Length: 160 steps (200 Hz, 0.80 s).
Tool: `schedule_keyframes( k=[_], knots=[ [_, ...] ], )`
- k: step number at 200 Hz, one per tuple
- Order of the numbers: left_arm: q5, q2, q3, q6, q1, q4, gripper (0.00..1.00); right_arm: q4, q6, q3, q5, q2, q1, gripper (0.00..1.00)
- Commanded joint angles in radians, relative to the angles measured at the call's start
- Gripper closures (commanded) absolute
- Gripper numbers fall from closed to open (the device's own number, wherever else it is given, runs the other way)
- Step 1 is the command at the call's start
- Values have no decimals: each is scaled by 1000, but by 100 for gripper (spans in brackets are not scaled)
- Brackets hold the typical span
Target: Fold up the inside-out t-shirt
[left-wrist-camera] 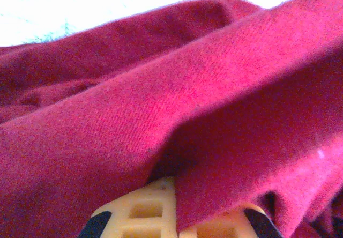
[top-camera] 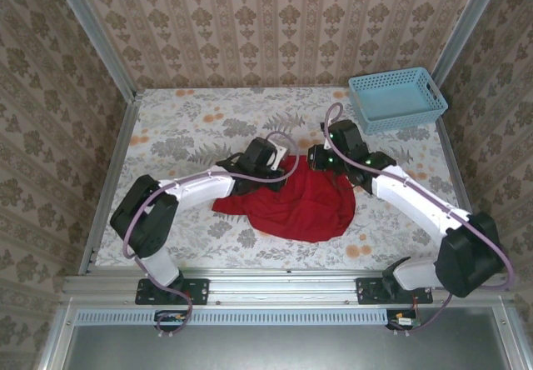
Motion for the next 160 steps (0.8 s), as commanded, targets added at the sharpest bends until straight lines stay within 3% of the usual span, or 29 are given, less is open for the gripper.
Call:
schedule_keyframes(
  k=[1,26,44,75,104,126,160],
  knots=[
    [87,-76,-30,-53,17,77,100,-9,-52,77,68,107,-24,100],
    [120,-108,-32,-81,28,104,100,-39,-87,149,110,211,-42,100],
    [165,-110,-29,-123,64,139,100,-62,-104,144,139,200,-42,100],
    [214,-65,21,-150,119,141,100,-12,-93,-20,71,-5,-10,71],
    [240,5,95,-136,131,106,100,50,-46,-172,29,-160,110,61],
    [252,28,112,-146,138,115,100,110,-23,-241,22,-162,181,58],
    [274,22,107,-169,139,131,100,209,1,-248,-5,-69,196,60]
  ],
)
